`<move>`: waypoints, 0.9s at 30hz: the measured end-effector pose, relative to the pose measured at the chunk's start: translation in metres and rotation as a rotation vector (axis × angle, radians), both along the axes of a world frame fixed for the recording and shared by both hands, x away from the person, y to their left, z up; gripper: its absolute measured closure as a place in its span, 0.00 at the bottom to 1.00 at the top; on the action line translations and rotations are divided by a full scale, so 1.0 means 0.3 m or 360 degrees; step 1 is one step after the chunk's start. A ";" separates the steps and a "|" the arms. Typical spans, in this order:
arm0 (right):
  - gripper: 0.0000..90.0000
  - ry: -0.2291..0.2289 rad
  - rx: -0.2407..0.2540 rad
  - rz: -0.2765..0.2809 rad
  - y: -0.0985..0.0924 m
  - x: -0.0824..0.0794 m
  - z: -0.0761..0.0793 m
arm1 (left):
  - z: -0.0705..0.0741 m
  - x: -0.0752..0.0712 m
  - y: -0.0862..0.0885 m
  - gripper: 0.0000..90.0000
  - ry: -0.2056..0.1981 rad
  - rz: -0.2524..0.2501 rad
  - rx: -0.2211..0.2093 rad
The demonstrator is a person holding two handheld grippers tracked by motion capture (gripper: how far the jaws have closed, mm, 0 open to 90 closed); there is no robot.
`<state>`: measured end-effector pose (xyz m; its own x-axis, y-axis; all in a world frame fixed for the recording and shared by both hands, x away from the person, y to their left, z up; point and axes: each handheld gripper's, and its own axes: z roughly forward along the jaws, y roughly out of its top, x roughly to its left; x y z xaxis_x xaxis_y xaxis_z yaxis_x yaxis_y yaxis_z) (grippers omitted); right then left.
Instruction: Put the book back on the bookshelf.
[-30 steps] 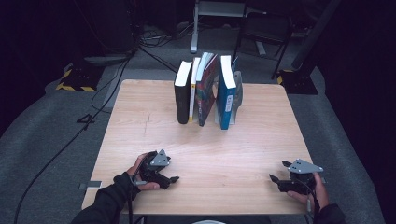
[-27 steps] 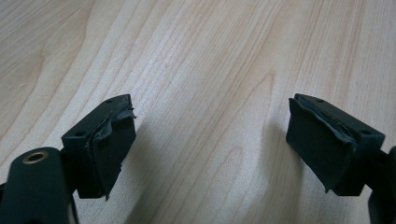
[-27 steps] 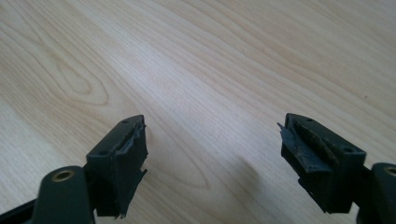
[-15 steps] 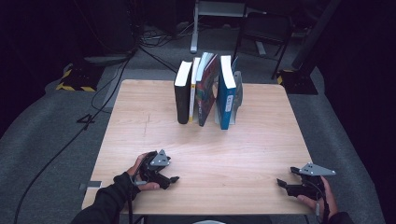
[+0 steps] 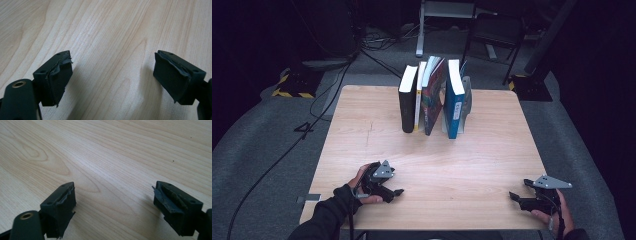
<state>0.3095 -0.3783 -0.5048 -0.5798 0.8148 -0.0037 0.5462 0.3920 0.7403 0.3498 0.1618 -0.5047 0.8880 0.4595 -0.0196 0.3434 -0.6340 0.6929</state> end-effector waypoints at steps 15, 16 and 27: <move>0.20 -0.0001 0.0000 0.0001 0.000 0.000 0.000 | 0.000 0.002 0.001 0.17 0.0002 -0.0009 -0.0001; 0.20 0.0000 0.0000 0.0001 0.000 0.000 0.000 | 0.000 0.002 0.001 0.17 0.0002 -0.0010 -0.0001; 0.20 0.0000 -0.0002 -0.0005 0.001 0.009 0.000 | 0.000 0.005 0.002 0.17 0.0002 -0.0022 -0.0003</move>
<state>0.3121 -0.3778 -0.5048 -0.5774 0.8165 -0.0046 0.5474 0.3914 0.7397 0.3511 0.1626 -0.5048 0.8941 0.4473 -0.0218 0.3357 -0.6373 0.6937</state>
